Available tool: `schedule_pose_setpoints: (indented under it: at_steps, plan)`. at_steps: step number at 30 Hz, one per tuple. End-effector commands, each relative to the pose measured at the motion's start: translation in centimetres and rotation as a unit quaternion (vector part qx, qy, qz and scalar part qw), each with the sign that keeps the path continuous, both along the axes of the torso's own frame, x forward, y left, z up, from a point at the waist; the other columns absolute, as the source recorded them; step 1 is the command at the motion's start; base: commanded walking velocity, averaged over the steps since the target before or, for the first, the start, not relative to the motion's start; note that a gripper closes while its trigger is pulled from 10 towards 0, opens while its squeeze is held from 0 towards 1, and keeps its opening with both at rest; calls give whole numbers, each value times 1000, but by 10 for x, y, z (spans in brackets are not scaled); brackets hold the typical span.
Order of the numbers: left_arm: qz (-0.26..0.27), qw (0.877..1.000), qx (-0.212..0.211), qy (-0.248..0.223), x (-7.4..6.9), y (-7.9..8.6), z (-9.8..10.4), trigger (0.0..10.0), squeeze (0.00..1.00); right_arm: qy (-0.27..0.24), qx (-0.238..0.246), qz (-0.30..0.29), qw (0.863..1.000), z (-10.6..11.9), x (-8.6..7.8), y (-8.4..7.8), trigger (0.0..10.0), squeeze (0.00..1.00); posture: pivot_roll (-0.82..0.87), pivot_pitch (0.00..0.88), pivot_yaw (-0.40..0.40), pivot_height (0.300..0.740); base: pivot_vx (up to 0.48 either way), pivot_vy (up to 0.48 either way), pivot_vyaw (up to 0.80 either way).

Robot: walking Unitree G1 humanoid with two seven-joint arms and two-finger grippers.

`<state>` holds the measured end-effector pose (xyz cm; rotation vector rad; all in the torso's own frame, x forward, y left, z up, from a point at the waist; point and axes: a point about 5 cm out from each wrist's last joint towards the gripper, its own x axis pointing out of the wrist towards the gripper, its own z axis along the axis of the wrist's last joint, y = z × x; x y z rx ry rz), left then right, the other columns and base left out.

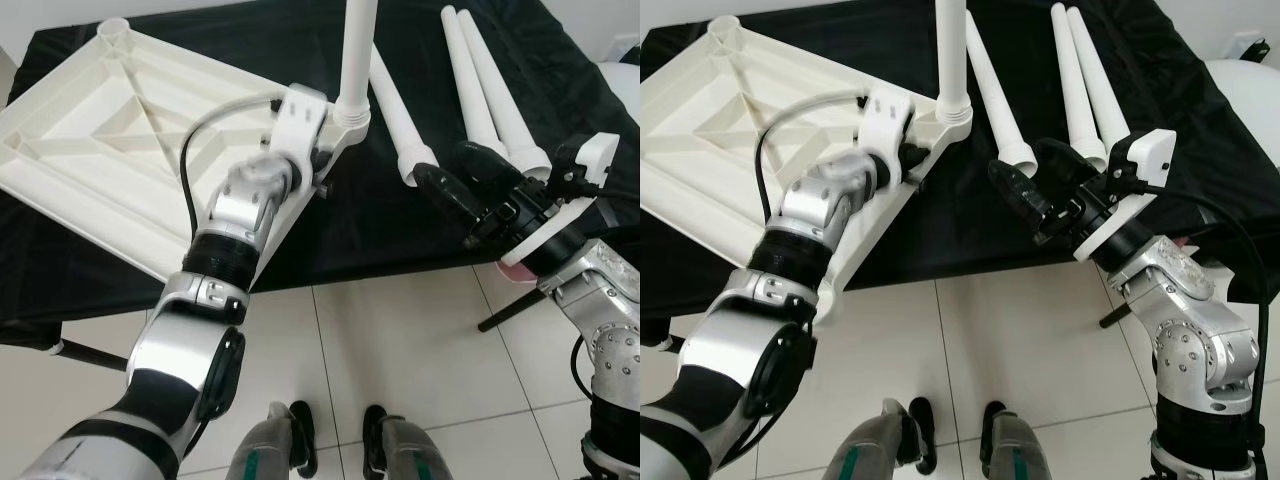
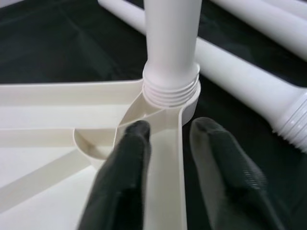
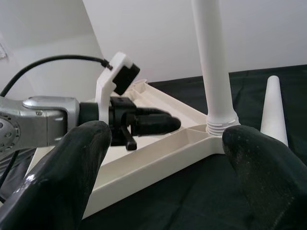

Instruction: Building children table

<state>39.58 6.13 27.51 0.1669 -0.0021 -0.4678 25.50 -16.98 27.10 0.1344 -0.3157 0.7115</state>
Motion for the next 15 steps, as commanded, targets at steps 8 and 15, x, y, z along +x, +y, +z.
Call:
schedule_pose_setpoints:
  at_steps: [8, 15]
  plan:
    - [-17, 1000, 11, -19, -6, -3, 1, 10000, 0, -9, 6, 4, 1000, 3, -4, 2, 10000, 0, -142, 221, 99, 740, 0, 0, 0]
    - [-40, 997, 4, -61, -15, 11, 10, 10000, 0, -10, 12, 3, 1000, 3, -4, 3, 10000, 0, -126, 223, 101, 740, 0, 0, 0]
